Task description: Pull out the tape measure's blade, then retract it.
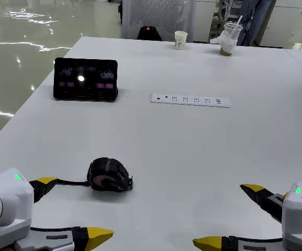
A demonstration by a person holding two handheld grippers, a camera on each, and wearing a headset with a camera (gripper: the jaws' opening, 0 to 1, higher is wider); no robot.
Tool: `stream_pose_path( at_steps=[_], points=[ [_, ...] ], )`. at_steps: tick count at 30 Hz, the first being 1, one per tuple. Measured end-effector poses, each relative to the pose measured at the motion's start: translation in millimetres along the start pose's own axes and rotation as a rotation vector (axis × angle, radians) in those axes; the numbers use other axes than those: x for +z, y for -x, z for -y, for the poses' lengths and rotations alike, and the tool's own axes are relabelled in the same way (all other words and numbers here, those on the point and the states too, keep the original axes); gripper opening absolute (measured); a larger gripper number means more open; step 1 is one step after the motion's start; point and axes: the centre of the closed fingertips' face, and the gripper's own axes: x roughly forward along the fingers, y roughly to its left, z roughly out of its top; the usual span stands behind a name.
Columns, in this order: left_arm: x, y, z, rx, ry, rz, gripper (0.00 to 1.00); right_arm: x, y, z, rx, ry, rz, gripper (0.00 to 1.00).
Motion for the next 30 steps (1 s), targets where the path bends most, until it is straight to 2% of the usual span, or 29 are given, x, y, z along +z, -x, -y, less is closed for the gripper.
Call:
stream_pose_path(
  at_steps=[17, 30],
  points=[
    [0.5, -2.2, -0.3, -0.006, -0.015, -0.011, 0.99, -4.5, 1.2, 1.2, 0.004, 0.004, -0.021, 0.98],
    [-3.9, -4.4, -0.5, -0.024, -0.033, -0.036, 0.99, -6.2, 0.2, 2.4, 0.023, 0.021, -0.041, 0.97]
  ],
)
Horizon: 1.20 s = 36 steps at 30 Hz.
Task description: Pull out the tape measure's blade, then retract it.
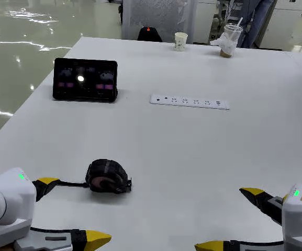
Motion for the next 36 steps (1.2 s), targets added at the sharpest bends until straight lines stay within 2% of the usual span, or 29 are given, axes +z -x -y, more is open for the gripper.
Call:
stream_pose_path(
  at_steps=[6, 13, 24, 36],
  points=[
    [-4.3, -0.8, -4.5, -0.006, -0.003, -0.02, 0.99, -1.4, 0.1, 4.4, 0.007, 0.014, -0.014, 0.96],
    [-2.7, -3.3, -9.9, -0.013, -0.017, -0.03, 0.99, -2.4, -1.5, 8.0, 0.017, 0.034, -0.035, 0.95],
    [-1.0, -11.3, -15.5, -0.034, -0.05, -0.04, 0.97, -3.5, -9.9, 15.4, 0.034, 0.071, -0.069, 0.94],
    [-3.0, -22.0, -25.0, -0.062, -0.075, -0.075, 0.95, -1.4, -20.4, 23.5, 0.063, 0.115, -0.091, 0.92]
  ],
)
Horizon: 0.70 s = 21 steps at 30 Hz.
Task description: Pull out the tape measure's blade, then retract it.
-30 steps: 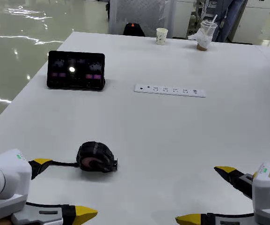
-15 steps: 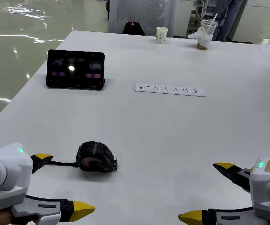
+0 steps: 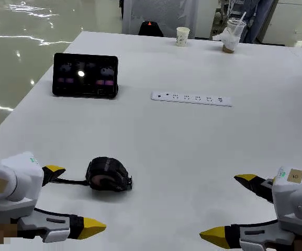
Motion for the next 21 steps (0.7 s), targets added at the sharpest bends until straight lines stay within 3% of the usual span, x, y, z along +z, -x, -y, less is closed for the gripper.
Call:
stream_pose_path(
  at_steps=[10, 21],
  points=[
    [1.1, -7.4, -8.9, -0.018, -0.029, -0.028, 0.92, -0.3, -11.9, 3.0, 0.042, 0.043, -0.031, 0.88],
    [1.8, -16.2, -17.9, -0.048, -0.074, -0.059, 0.85, 7.5, -30.5, 3.9, 0.102, 0.099, -0.03, 0.82]
  ],
)
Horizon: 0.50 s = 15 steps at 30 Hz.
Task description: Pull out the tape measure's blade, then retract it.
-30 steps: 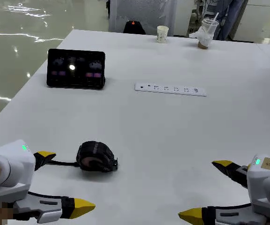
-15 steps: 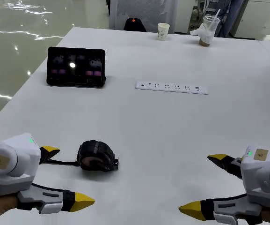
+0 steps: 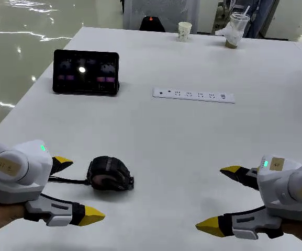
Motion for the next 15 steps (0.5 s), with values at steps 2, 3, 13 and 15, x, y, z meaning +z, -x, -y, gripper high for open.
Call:
stream_pose_path(
  at_steps=[2, 3, 13, 15],
  points=[
    [0.4, -1.6, -1.2, -0.008, -0.008, -0.005, 0.83, 1.4, -3.8, -0.4, 0.013, 0.018, -0.002, 0.8],
    [0.3, -2.3, -1.5, -0.013, -0.011, -0.007, 0.81, 2.0, -5.3, -0.6, 0.019, 0.023, -0.003, 0.79],
    [2.3, -9.7, -8.1, -0.048, -0.052, -0.03, 0.73, 8.7, -25.2, 2.8, 0.069, 0.077, -0.011, 0.73],
    [2.8, -11.0, -10.0, -0.054, -0.058, -0.036, 0.72, 10.9, -29.4, 3.0, 0.08, 0.09, -0.009, 0.71]
  ],
)
